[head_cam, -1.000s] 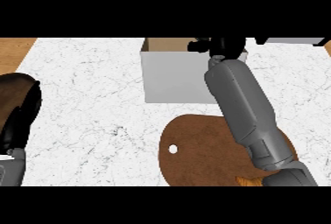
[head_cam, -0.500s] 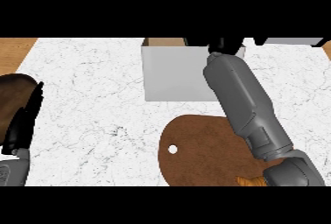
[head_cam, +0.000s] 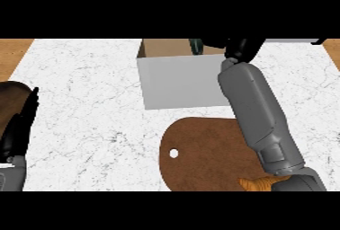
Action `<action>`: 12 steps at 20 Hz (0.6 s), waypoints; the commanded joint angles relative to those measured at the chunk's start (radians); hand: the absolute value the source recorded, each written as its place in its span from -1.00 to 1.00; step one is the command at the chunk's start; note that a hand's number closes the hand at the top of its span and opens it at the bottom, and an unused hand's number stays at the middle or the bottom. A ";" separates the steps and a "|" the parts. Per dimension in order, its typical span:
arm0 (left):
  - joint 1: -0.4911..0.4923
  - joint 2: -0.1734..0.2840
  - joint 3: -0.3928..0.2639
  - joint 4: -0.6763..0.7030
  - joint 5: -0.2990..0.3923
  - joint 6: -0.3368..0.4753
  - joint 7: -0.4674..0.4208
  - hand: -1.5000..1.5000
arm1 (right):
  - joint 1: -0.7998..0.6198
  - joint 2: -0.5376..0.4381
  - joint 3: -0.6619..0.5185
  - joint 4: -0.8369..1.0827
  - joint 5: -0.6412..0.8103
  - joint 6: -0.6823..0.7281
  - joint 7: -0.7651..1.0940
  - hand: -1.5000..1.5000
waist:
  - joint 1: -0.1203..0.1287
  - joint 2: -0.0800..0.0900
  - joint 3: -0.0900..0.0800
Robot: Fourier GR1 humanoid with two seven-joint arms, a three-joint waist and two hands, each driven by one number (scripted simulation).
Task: Pick the eggplant from the cutting board and place it in the cardboard box
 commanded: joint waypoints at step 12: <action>0.095 -0.027 0.012 -0.052 -0.019 0.032 -0.015 0.00 | 0.680 -0.056 0.147 -0.957 0.036 0.254 0.204 -1.00 | -0.047 -0.013 0.000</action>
